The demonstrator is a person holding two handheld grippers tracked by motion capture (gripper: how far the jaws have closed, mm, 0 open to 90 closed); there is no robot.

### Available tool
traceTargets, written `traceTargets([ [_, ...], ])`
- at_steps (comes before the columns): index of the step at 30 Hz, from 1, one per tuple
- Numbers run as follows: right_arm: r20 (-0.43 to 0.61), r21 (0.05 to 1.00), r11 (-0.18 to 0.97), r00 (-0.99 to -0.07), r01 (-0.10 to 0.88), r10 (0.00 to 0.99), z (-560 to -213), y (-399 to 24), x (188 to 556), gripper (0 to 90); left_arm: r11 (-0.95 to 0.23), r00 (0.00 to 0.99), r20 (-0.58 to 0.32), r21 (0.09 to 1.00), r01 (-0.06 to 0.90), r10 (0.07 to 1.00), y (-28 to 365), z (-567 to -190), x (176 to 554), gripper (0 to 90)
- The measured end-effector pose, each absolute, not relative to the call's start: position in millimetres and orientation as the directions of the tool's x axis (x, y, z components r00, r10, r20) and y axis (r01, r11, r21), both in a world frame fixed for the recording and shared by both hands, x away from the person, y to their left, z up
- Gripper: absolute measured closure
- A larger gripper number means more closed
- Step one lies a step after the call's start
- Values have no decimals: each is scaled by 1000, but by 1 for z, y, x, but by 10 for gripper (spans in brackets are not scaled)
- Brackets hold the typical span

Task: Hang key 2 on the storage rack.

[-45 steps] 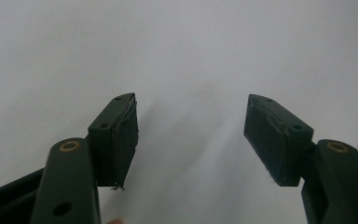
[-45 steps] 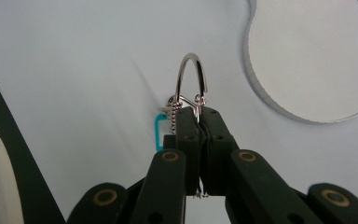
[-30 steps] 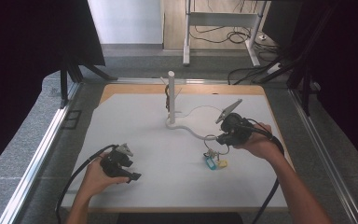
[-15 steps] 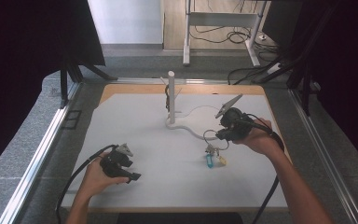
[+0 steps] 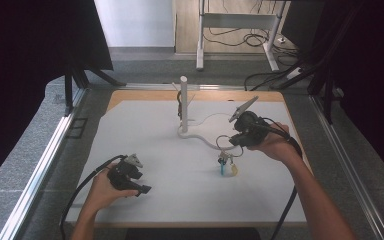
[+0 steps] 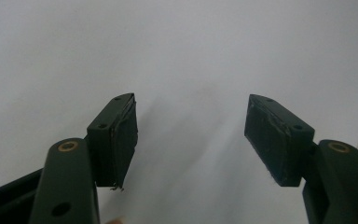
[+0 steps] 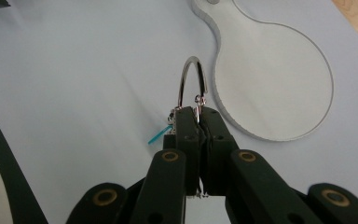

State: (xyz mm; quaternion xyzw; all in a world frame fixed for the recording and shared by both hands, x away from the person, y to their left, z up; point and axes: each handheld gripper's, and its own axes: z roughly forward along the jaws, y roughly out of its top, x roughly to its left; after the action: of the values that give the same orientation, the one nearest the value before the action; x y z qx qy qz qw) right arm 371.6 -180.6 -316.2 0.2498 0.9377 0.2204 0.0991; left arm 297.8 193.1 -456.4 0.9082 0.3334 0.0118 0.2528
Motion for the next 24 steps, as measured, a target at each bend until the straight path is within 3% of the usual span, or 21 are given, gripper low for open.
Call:
traceTargets([
  [24, -92, 501, 750, -836, 431, 541, -291, -176, 393, 875, -658, 783, -146, 462, 594, 605, 195, -455, 298, 350],
])
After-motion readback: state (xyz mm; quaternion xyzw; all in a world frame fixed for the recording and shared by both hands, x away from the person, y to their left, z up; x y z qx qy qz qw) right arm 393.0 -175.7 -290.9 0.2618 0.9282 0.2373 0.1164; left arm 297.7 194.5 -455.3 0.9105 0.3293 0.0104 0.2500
